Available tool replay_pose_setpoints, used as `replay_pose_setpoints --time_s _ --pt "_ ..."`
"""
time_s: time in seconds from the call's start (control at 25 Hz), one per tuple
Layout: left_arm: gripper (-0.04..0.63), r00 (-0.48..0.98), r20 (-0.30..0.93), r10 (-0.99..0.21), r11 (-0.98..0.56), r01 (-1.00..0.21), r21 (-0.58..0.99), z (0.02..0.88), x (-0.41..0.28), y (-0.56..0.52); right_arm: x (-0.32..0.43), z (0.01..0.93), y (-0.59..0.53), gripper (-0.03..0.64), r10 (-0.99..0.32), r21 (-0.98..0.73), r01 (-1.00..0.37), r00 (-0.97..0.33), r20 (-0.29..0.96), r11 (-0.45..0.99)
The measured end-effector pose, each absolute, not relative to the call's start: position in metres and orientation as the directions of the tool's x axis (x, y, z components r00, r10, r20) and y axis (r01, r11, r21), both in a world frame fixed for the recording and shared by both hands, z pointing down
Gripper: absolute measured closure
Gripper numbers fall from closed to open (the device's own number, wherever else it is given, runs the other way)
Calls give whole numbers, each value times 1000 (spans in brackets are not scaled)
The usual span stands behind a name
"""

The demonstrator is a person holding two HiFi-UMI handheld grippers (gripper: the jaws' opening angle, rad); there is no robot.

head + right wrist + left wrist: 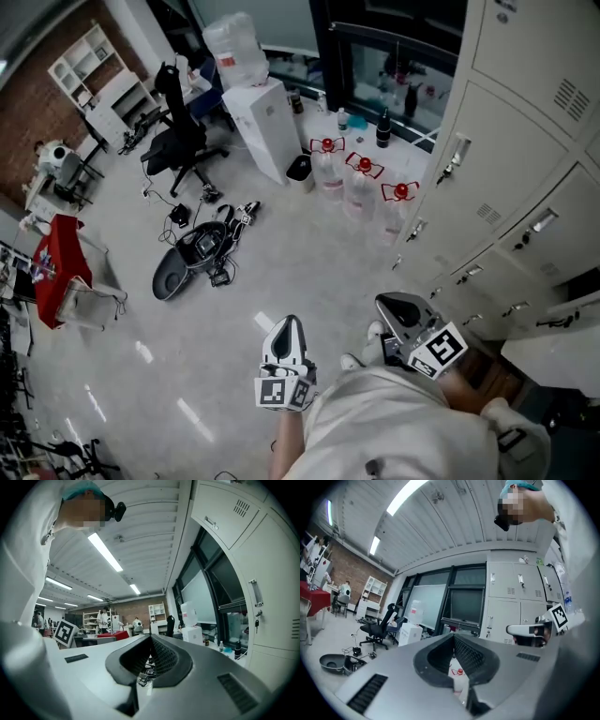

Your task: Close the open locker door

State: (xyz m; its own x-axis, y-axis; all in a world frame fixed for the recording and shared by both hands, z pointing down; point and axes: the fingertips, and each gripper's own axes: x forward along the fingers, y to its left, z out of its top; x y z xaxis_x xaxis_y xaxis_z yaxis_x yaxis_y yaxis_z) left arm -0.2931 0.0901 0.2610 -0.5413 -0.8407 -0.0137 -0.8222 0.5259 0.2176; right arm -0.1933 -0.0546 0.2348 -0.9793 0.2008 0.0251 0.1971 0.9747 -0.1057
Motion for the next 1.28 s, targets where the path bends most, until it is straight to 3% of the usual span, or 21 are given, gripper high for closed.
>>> replay_pose_setpoints --time_s 0.36,0.6,1.28 --pt "588 -575 -62 -816 560 -813 160 222 -276 118 -189 190 -43 591 230 -200 241 -970 -75 950" --pt "588 -582 -102 -806 567 -811 145 207 -274 114 -184 187 -30 591 251 -128 259 -965 -71 957" --pt "588 -559 -81 -825 545 -826 143 214 -257 110 -174 205 -27 591 241 -146 244 -970 -38 959"
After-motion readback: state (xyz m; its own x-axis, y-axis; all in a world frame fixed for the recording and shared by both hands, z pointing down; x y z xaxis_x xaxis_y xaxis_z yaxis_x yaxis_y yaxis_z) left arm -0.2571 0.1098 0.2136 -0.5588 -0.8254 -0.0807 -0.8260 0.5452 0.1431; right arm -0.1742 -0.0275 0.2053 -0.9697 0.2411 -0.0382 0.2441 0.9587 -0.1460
